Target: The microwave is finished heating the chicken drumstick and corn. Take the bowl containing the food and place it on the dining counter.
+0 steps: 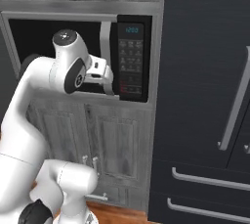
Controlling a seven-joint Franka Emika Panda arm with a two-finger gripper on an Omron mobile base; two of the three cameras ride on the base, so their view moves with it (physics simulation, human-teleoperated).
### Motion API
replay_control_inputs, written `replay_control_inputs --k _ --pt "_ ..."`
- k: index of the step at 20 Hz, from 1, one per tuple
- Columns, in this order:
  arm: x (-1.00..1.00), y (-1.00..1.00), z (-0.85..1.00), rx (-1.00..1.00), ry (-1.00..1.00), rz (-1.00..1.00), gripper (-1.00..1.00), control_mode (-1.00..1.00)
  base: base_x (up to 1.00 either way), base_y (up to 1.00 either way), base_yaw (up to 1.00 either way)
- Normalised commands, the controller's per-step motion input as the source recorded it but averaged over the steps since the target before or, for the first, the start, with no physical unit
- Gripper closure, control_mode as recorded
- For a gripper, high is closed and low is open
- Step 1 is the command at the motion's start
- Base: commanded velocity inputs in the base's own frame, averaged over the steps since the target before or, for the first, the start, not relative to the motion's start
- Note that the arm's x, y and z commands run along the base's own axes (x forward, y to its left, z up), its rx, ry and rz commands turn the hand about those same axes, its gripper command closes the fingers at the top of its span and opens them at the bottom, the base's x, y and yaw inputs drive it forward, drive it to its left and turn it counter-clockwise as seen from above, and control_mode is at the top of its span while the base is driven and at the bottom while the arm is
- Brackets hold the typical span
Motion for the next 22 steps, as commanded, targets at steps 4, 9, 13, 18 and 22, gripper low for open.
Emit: replay_control_inputs --k 4,9,13,18,22 --pt "0.53 0.01 0.56 0.04 -0.3 0.0 -1.0 -1.0 0.0 0.0 0.0" --pt "0.87 0.0 0.19 0.08 -0.14 0.0 -1.0 -1.0 0.0 0.0 0.0" --pt "0.94 0.0 0.0 0.01 0.01 0.0 -1.0 -1.0 0.0 0.0 0.0" --pt "0.75 0.0 0.0 0.0 0.01 0.0 -1.0 -1.0 0.0 0.0 0.0" --pt "0.61 0.0 -0.11 0.0 -0.01 0.0 -1.0 -1.0 0.0 0.0 0.0"
